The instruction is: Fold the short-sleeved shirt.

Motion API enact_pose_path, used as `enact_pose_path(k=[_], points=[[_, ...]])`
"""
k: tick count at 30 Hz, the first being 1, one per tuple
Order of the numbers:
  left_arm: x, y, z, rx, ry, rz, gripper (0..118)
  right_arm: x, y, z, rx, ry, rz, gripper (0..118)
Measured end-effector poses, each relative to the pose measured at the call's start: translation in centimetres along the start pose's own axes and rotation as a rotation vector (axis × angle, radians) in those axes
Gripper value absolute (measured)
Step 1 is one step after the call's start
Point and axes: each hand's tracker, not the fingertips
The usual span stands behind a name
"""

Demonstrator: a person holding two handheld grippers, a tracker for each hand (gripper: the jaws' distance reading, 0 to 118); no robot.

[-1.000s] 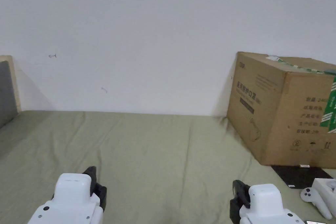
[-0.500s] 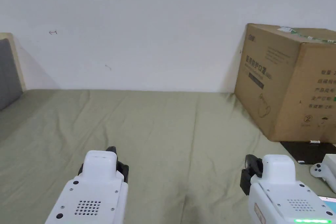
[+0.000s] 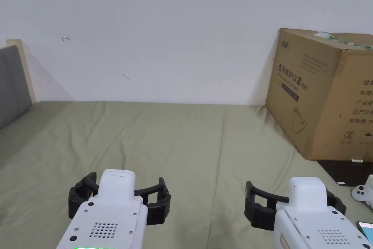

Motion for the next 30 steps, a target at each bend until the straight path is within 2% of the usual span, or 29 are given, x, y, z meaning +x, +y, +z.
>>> enact_pose_path(k=[1,2,10,12,19,30], points=[[-0.1,-0.1,-0.1,0.004,0.004,0.007,118,0.2,-0.1,0.3,0.029,0.018,-0.045,118],[-0.3,-0.1,-0.2,0.004,0.004,0.01,118,0.3,-0.1,0.4,0.01,-0.004,-0.017,118],[-0.2,-0.3,0.1,0.011,0.007,0.009,118,-0.3,-0.1,0.7,0.028,0.026,-0.01,118],[-0.1,-0.3,0.2,0.01,0.006,0.008,118,-0.4,0.0,0.6,0.017,0.055,-0.02,118],[-0.1,-0.3,0.3,0.008,0.002,-0.006,118,-0.1,-0.1,0.3,0.008,0.056,-0.056,118],[-0.4,-0.3,0.5,0.011,-0.002,0.009,118,-0.7,-0.2,-0.1,0.009,0.052,-0.043,118]])
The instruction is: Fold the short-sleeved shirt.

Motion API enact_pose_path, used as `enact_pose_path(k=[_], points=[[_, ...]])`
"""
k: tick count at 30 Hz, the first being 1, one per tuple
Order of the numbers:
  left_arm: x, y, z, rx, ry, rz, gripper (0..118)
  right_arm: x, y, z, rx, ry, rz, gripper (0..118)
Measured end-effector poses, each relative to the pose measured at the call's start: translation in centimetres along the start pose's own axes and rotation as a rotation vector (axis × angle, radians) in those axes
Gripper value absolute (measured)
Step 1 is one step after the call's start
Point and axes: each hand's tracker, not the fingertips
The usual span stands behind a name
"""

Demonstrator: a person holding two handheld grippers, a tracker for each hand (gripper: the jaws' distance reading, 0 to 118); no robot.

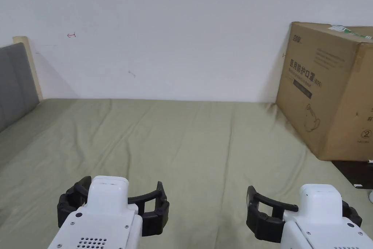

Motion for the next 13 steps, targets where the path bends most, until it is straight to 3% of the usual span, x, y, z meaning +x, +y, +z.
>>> enact_pose_path(k=[13], points=[[-0.52,0.0,-0.18,-0.002,-0.003,0.017,118,-0.11,-0.07,-0.44,-0.003,-0.002,-0.002,118]])
